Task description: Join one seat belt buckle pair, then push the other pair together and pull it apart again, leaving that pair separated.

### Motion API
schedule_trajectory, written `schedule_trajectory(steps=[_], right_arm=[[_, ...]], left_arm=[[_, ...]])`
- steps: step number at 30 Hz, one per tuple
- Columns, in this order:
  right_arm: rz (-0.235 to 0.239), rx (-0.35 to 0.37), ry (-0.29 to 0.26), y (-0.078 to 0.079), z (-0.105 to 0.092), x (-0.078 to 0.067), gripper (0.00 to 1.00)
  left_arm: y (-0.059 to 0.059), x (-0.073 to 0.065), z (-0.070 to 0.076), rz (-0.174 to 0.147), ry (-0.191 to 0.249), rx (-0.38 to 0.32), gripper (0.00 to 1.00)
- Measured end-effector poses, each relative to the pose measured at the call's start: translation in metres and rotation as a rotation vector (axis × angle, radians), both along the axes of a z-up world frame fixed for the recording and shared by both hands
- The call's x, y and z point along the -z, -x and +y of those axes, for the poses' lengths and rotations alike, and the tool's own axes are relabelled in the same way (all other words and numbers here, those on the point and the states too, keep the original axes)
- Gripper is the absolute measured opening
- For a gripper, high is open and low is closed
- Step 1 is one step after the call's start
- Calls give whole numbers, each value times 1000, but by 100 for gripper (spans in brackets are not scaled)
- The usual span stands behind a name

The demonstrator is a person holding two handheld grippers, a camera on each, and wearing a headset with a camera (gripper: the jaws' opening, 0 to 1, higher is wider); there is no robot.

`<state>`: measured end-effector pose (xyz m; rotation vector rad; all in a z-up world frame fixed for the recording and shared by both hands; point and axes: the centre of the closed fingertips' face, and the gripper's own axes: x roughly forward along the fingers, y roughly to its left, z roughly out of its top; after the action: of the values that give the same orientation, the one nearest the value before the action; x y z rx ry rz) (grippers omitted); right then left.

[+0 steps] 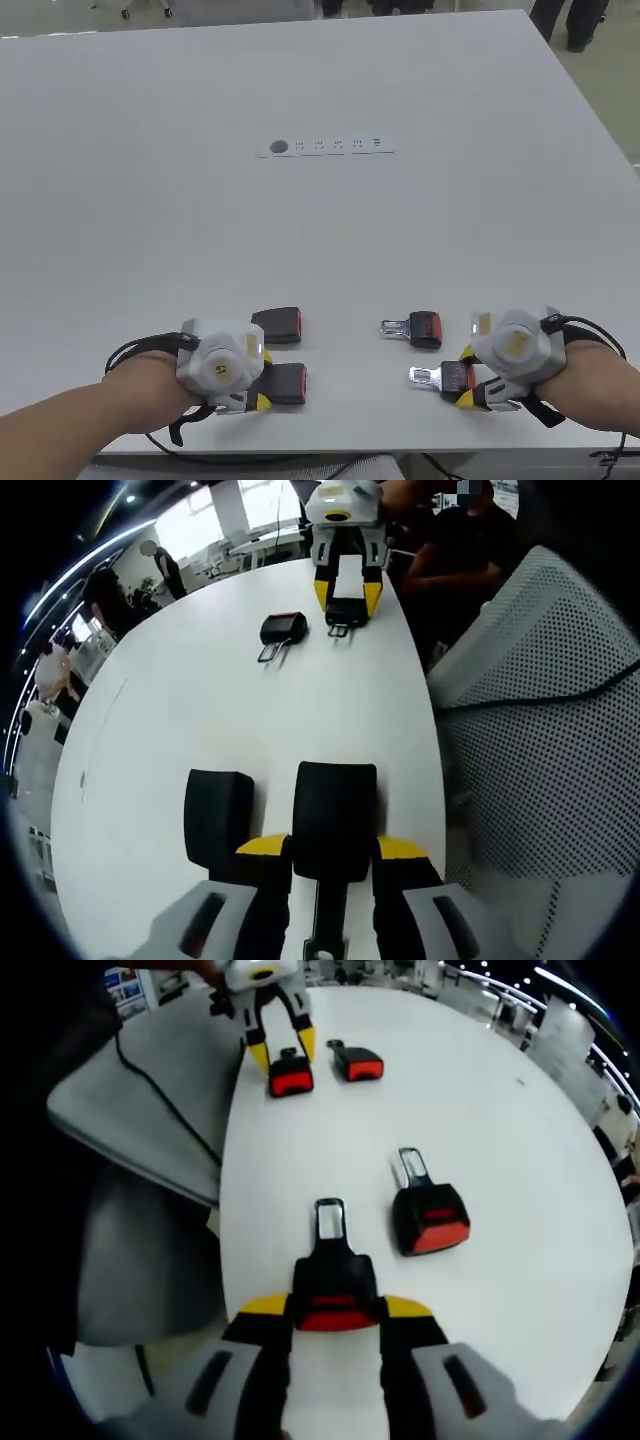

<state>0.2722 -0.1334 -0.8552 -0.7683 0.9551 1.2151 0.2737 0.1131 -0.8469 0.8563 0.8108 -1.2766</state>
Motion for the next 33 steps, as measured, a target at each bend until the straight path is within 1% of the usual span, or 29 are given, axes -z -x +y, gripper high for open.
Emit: schedule_trajectory(steps=[2, 4, 6, 11, 14, 15, 18, 21, 24, 26, 33], right_arm=[[-5, -14, 9, 0, 0, 0, 33], [-6, -20, 15, 0, 0, 0, 33], [-3, -26, 24, -1, 1, 1, 33], [-8, -44, 37, 0, 8, 0, 33], [-7, -40, 33, 0, 10, 0, 33], [-6, -39, 30, -1, 12, 0, 33], [-10, -31, 27, -3, 16, 1, 33], [-12, -31, 24, -2, 23, 1, 33], [-12, -37, 17, 0, 32, 0, 33], [-10, -40, 9, 0, 38, 0, 33], [-10, -52, -6, -2, 58, 1, 33]], left_arm=[[-1, 1, 0, 7, 1, -24, 31], [0, 0, -1, 6, -2, -22, 31], [0, 2, 0, -7, -11, -11, 31], [1, 2, 1, -16, -12, -1, 31], [1, 3, 1, -21, -25, 2, 31], [2, 4, 1, -29, -36, 13, 31], [2, 3, 1, -32, -41, 12, 31], [2, 4, 1, -32, -36, 11, 31], [2, 5, 2, -24, -29, 8, 31], [3, 5, 1, -22, -28, 17, 31], [3, 8, 2, -17, -42, 37, 31]])
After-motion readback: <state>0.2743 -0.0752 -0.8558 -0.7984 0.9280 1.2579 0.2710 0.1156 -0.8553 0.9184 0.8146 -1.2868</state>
